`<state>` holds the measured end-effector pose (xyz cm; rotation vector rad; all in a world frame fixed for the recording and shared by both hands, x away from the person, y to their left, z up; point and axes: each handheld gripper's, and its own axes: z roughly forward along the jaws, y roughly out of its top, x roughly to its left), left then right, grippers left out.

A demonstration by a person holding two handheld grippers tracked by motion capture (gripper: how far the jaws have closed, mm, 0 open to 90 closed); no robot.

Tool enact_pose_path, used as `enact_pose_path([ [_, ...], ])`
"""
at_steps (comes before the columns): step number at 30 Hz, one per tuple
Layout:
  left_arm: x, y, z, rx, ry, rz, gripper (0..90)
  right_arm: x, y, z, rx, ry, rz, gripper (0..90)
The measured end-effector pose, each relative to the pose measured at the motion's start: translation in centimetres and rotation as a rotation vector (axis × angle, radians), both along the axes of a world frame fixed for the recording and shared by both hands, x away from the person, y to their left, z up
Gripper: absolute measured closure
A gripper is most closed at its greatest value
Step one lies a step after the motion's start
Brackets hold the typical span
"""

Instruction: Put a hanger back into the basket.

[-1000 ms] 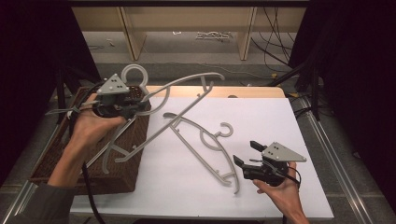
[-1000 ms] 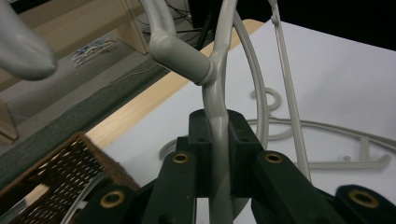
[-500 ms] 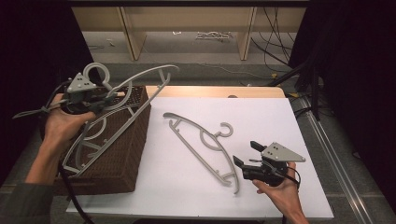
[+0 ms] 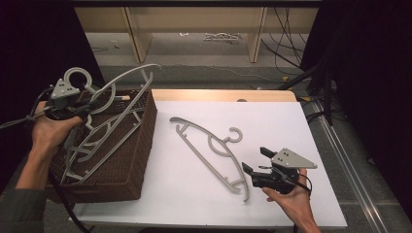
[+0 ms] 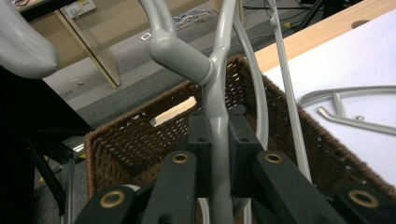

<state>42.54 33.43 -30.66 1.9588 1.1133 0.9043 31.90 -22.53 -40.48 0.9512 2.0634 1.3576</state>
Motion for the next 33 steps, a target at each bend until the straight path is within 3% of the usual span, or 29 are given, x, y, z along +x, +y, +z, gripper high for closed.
enact_pose_path([
  [5, -0.2, 0.8, -1.1, 0.021, 0.009, -0.004, 82.1, 0.0, 0.1, -0.1, 0.02, 0.005, 0.015, 21.3],
  [11, -0.6, 1.9, -2.3, 0.007, 0.018, 0.011, 82.1, 0.1, 0.1, -0.2, 0.012, -0.015, 0.013, 20.7],
  [15, -1.0, 2.4, -2.7, 0.018, 0.021, 0.003, 82.1, 0.0, 0.1, -0.1, 0.017, 0.006, 0.013, 20.1],
  [17, -1.1, 2.6, -2.9, 0.014, 0.016, 0.004, 82.1, 0.1, 0.1, -0.1, 0.014, -0.014, 0.009, 19.8],
  [20, -1.2, 2.9, -3.2, 0.02, 0.017, 0.005, 82.1, 0.0, 0.2, -0.2, 0.017, 0.007, 0.009, 19.4],
  [21, -1.2, 2.9, -3.2, 0.02, 0.017, 0.005, 82.1, 0.2, 0.2, -0.2, 0.014, -0.018, 0.006, 19.4],
  [23, -1.2, 3.2, -3.5, 0.036, 0.024, 0.0, 82.1, 0.1, 0.2, -0.2, 0.017, -0.017, 0.007, 19.3],
  [24, -1.3, 3.3, -3.6, 0.04, 0.024, 0.003, 82.1, 0.0, 0.2, -0.1, 0.018, 0.008, 0.012, 19.0],
  [33, -1.5, 4.3, -4.9, 0.051, 0.053, 0.01, 82.1, 0.0, 0.3, -0.1, 0.019, -0.031, 0.031, 16.4],
])
